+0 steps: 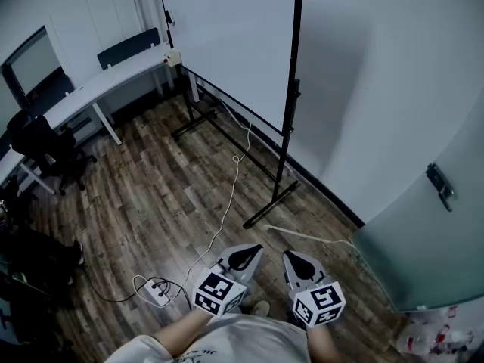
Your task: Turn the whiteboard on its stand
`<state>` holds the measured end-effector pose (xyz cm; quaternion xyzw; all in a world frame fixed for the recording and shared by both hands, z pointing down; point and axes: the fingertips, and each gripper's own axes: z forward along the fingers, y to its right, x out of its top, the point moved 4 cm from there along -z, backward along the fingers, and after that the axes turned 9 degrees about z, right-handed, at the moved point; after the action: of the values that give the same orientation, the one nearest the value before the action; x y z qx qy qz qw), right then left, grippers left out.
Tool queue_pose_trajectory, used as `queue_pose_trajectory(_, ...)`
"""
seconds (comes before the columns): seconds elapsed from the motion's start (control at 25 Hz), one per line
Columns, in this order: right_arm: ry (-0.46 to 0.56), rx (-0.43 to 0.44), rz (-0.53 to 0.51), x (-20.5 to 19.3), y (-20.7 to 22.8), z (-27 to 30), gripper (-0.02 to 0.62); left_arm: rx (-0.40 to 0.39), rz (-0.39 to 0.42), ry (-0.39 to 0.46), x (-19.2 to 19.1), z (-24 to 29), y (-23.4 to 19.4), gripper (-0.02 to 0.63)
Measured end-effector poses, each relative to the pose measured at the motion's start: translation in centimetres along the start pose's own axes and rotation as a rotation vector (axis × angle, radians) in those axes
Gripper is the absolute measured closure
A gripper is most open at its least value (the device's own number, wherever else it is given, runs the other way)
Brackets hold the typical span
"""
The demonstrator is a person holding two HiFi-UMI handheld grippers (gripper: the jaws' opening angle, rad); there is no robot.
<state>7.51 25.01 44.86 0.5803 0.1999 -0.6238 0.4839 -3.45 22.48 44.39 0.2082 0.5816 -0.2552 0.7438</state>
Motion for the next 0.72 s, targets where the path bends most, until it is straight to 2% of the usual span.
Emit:
queue_pose_trajectory(0.36,0.0,0.013,0.021,-1.0,1.2,-0.5,0.589,0.005,-0.014,-0.002,-0.7,0.5,0.6,0.595)
queue_pose_trajectory(0.56,-0.006,0.015,0.025,-0.7,1.7,1.2,0.589,-0.001,-0.036,0.006,-0.7,1.7,-1.1,0.595)
queue_pose_trajectory(0.72,-0.005,-0.022,0.035,-0.1,3.2,3.2,0.589,-0.022,-0.05,0.019,-0.7,3.6,-3.3,0.595)
